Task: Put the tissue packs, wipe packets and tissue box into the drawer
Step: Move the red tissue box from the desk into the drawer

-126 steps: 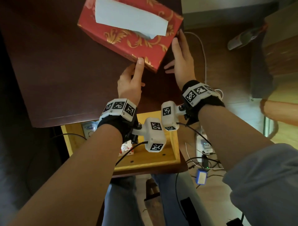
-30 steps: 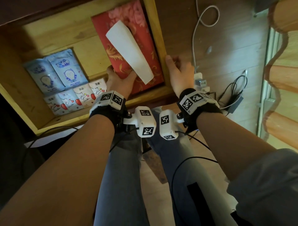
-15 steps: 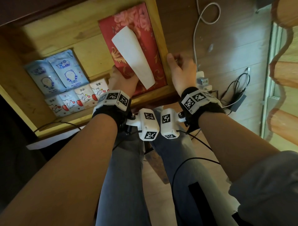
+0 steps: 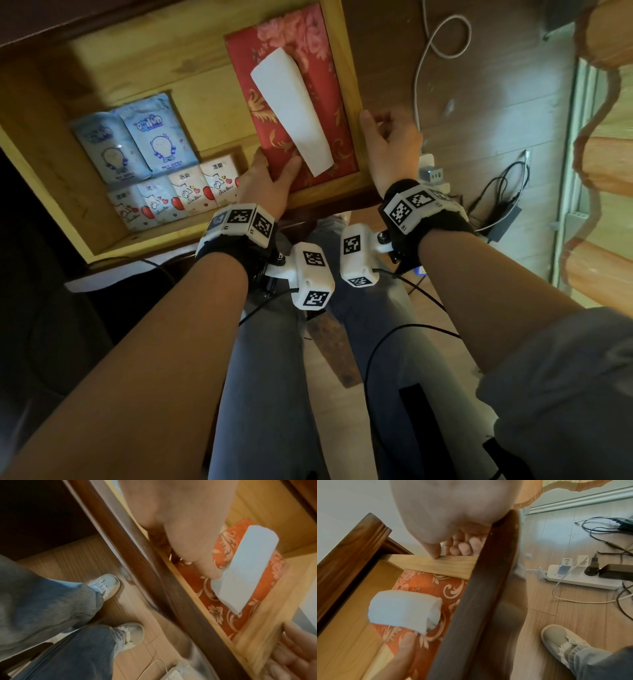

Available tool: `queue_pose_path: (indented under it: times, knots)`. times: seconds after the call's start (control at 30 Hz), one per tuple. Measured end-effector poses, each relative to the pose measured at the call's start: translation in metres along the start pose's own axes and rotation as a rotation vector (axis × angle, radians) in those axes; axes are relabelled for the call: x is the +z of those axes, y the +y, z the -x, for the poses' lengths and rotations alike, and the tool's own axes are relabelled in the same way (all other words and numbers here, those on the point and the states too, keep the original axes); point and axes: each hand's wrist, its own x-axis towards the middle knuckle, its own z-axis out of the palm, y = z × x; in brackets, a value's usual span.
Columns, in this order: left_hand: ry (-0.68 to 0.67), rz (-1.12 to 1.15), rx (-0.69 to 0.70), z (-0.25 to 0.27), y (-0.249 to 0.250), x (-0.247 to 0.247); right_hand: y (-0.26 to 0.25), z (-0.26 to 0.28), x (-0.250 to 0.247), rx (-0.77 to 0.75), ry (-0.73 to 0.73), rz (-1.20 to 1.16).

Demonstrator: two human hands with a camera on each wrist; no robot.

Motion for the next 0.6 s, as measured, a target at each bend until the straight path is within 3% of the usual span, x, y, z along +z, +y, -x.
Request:
queue_pose_path:
  times: [0.17, 0.3, 0.37, 0.47, 0.6]
  knots:
    - [0.192, 0.045, 0.051, 0.031, -0.01, -0.019, -0.009, 0.029, 0.0, -0.097, -0.023, 0.071]
    - [0.309, 0.006, 0.04, 0.053, -0.032, -0.039, -0.016, 0.057, 0.007, -0.184, -0.19, 0.151]
    - [0.257, -0.035, -0.003, 0.062, -0.045, -0.047, -0.019, 0.069, 0.013, -0.206, -0.345, 0.215]
    - [0.063, -0.043, -0.117, 0.069, -0.067, -0.053, -0.021, 0.083, 0.023, -0.241, -0.501, 0.439]
    - [-0.002, -0.062, -0.199, 0.069, -0.085, -0.058, -0.025, 0.092, 0.033, -0.249, -0.447, 0.619]
